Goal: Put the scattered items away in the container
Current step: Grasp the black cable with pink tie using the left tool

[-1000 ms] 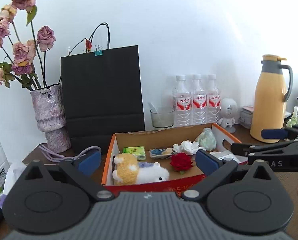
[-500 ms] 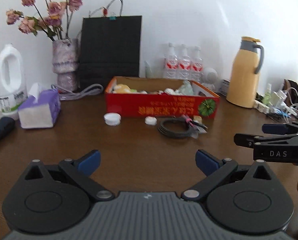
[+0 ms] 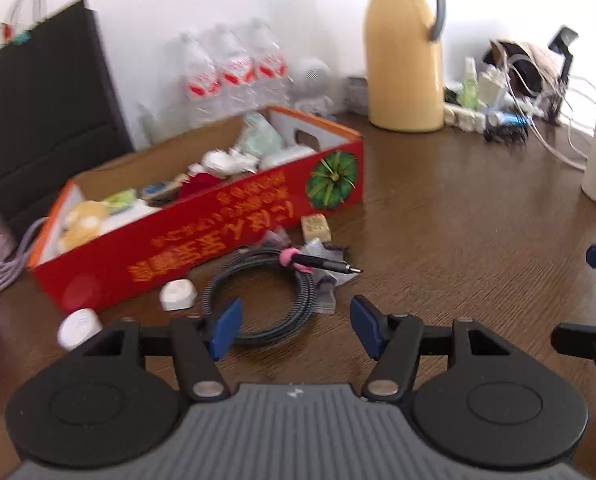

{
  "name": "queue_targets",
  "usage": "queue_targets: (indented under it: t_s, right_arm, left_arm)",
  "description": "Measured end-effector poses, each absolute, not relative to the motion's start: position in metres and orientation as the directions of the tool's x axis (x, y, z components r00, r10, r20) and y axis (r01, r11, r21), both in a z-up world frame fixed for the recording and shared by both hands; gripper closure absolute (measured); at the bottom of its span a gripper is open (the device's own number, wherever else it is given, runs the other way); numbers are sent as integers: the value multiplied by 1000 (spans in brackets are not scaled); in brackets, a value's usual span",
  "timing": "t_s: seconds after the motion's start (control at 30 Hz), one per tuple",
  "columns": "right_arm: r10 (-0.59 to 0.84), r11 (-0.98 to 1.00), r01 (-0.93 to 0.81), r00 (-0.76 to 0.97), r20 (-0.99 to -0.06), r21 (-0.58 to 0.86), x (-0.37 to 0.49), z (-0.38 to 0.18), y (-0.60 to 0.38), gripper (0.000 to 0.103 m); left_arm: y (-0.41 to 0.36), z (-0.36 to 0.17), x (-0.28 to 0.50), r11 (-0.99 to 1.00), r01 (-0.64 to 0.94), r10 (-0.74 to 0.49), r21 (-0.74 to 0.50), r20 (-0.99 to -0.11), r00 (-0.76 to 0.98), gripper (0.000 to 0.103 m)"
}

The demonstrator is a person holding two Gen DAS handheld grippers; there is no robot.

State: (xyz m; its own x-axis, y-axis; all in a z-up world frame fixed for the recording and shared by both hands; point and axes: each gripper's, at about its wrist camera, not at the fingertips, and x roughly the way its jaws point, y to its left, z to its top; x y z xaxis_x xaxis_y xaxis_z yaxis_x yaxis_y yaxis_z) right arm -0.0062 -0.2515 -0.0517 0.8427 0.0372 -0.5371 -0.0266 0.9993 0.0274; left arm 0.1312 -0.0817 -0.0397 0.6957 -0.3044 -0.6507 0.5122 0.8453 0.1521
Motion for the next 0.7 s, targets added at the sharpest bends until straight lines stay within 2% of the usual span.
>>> queue_targets:
  t_s: [0.03, 0.13, 0.2, 0.37, 0.53, 0.63, 0.7]
  right_arm:
    - [43, 999, -28, 842, -538, 36, -3, -52, -252, 19]
    - [61, 998, -49, 837, -544, 35, 11, -53, -248, 19]
    - [77, 997, -72, 832, -550, 30, 23, -53, -243, 20]
    - [153, 987, -155, 822, -549, 43, 58, -50, -221, 22]
    - [226, 972, -226, 792, -567, 72, 104, -51, -194, 35]
    - [265, 963, -245, 764, -588, 116, 128, -56, -181, 46]
    - [269, 960, -258, 744, -611, 107, 139, -61, -170, 62]
  left_arm:
    - [-83, -44, 136, 845, 513, -295, 150, -669, 682, 68]
    - [-77, -50, 136, 843, 527, -330, 109, -667, 667, 93]
    - [-68, -46, 127, 852, 519, -362, 65, -644, 674, 97]
    - [-36, -18, 93, 882, 470, -405, -32, -561, 722, 97]
    - [-15, -12, 59, 894, 446, -397, -48, -547, 737, 97]
    - [-3, -18, 52, 901, 426, -396, -82, -559, 728, 97]
    - [2, -21, 53, 909, 407, -385, -91, -558, 735, 97]
